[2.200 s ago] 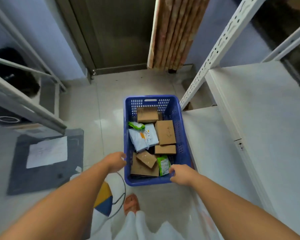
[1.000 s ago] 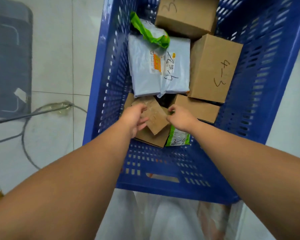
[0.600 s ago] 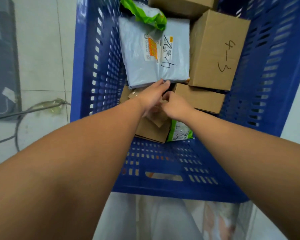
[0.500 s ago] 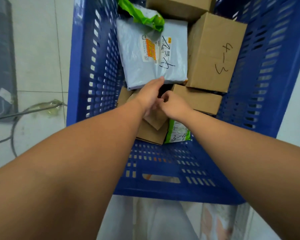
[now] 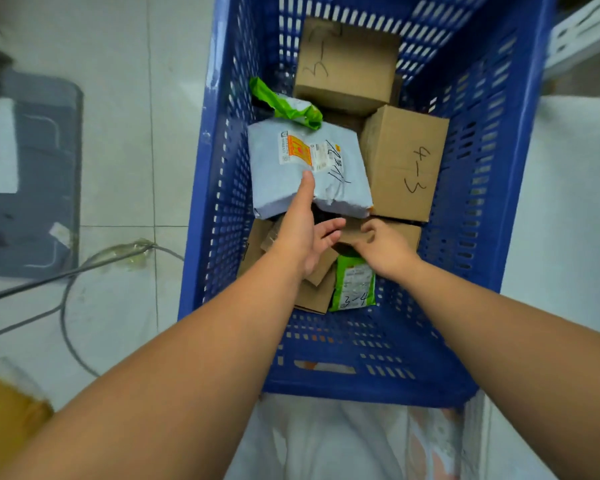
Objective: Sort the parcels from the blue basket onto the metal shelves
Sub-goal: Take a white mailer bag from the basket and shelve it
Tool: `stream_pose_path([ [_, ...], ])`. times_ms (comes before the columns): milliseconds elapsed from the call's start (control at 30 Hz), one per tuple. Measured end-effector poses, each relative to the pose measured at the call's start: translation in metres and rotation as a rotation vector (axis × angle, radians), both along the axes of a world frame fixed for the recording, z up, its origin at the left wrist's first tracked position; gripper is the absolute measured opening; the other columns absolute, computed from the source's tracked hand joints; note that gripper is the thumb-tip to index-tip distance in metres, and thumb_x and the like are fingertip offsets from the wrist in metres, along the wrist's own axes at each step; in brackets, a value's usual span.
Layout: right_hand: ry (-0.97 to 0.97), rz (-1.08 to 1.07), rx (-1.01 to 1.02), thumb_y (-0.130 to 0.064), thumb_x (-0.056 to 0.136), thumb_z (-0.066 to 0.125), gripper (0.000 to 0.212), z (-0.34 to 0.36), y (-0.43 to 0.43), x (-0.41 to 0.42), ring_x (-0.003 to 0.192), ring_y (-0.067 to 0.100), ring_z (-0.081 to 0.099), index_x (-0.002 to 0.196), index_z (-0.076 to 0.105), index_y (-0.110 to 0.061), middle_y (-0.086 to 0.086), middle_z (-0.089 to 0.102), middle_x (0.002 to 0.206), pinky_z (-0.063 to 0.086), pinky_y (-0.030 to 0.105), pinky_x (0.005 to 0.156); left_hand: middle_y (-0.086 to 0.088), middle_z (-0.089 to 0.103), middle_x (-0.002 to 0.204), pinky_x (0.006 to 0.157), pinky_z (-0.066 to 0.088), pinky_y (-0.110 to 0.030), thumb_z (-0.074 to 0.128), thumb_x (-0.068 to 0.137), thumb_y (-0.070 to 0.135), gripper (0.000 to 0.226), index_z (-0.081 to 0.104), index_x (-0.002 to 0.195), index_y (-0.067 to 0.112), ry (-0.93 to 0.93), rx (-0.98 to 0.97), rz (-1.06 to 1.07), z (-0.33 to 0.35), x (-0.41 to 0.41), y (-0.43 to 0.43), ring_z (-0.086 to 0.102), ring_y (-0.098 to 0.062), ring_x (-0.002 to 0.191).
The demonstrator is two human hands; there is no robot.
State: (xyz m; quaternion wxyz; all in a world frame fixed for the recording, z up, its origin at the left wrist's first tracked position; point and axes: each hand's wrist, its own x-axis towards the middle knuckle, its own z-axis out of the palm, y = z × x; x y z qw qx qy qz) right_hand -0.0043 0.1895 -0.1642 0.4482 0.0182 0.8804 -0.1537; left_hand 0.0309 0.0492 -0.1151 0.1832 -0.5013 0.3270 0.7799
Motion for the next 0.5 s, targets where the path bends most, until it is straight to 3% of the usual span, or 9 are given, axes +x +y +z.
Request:
stream_pose_path([
  [67,0.077,-0.06,-0.054,-0.032,0.089,0.062,0.058,0.023,-0.004,-0.003,0.104,0.027,0.055,0.139,0.036,-0.021,0.009,0.054,0.123,0.043,0.03,0.076,0.014,0.054,0.106,0.066,0.042,-0.024,0.024,0.091,0.067,0.073,0.027,0.148,0.022,0.042,0.051,0.017,0.028,-0.003,-0.002,0.053,-0.015,0.084],
  [133,0.226,-0.016,-0.06,-0.036,0.084,0.069,0.081,0.047,-0.013,-0.006,0.121,0.03,0.045,0.148,0.022,-0.027,0.012,0.038,0.138,0.042,0.037,0.093,0.013,0.045,0.138,0.055,0.041,-0.022,0.014,0.087,0.074,0.082,0.021,0.151,0.022,0.055,0.096,0.034,0.052,-0.004,-0.003,0.053,-0.01,0.081],
  [167,0.303,0.061,-0.038,-0.04,0.081,0.071,0.088,0.059,-0.019,-0.006,0.127,0.031,0.038,0.15,0.017,-0.03,0.012,0.032,0.143,0.04,0.041,0.098,0.012,0.037,0.148,0.049,0.04,-0.019,0.011,0.085,0.077,0.086,0.019,0.151,0.024,0.057,0.119,0.054,0.063,-0.003,-0.003,0.055,-0.009,0.072],
  [233,0.382,0.241,-0.004,-0.042,0.08,0.07,0.091,0.081,-0.032,-0.009,0.133,0.031,0.026,0.151,0.015,-0.032,0.01,0.025,0.148,0.034,0.045,0.103,0.007,0.041,0.147,0.043,0.036,-0.015,0.011,0.081,0.081,0.089,0.02,0.151,0.025,0.064,0.168,0.097,0.08,0.001,-0.004,0.055,-0.007,0.048],
  [333,0.296,0.372,0.037,-0.032,0.082,0.067,0.084,0.099,-0.044,-0.011,0.138,0.031,0.019,0.15,0.017,-0.033,0.008,0.021,0.153,0.028,0.046,0.106,0.001,0.046,0.143,0.044,0.04,-0.014,0.017,0.082,0.08,0.089,0.027,0.149,0.023,0.08,0.24,0.167,0.104,0.012,-0.002,0.055,-0.007,0.043],
  [400,0.117,0.278,-0.046,-0.027,0.084,0.066,0.082,0.099,-0.048,-0.007,0.137,0.033,0.023,0.149,0.018,-0.036,0.009,0.024,0.152,0.028,0.047,0.108,0.004,0.042,0.145,0.046,0.041,-0.014,0.022,0.086,0.075,0.084,0.03,0.148,0.02,0.075,0.248,0.183,0.118,0.019,0.002,0.055,-0.007,0.048],
  [500,-0.035,0.127,-0.184,-0.024,0.084,0.066,0.076,0.104,-0.049,0.004,0.127,0.033,0.041,0.148,0.025,-0.034,0.012,0.037,0.142,0.037,0.043,0.107,0.007,0.053,0.123,0.055,0.036,-0.019,0.026,0.091,0.068,0.072,0.039,0.142,0.019,0.06,0.247,0.164,0.136,0.029,0.01,0.044,-0.009,0.065],
])
